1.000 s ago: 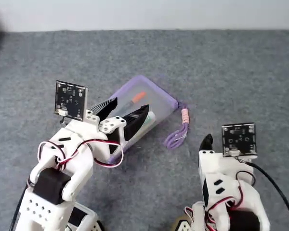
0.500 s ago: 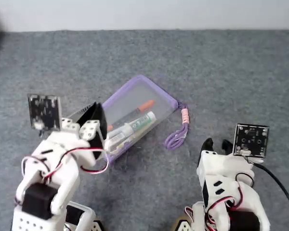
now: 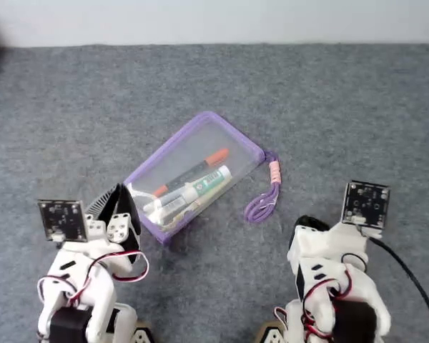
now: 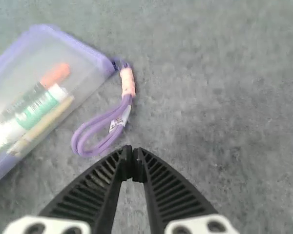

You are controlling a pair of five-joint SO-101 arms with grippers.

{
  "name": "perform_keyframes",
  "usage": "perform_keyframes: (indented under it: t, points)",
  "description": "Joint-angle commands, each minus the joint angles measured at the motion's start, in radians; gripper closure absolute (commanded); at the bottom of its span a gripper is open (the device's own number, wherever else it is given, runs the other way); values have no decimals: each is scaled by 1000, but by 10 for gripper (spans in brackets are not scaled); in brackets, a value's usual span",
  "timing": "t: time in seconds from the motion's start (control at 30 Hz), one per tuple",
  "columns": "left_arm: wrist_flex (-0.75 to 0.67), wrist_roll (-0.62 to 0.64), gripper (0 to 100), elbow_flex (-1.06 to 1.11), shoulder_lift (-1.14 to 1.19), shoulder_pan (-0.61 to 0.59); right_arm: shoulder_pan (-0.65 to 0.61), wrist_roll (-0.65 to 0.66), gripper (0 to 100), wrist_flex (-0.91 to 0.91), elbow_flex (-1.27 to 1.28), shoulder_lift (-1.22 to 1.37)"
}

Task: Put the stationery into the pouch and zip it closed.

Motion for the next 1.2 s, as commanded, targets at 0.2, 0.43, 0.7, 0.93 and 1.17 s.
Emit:
perform_keyframes:
  t: [0.2,0.43,0.7,0.93,1.17]
  points:
    - [17,-17,987,114,-14,-6,4,94,990,-45,124,-193]
    - [17,-18,987,268,-14,-6,7,101,990,-74,264,-193]
    - [14,-18,987,364,-14,-6,8,101,990,-104,476,-194]
    - [15,-18,987,364,-14,-6,8,101,990,-104,520,-194]
    - [43,-54,987,366,-12,-8,8,98,990,-107,595,-194]
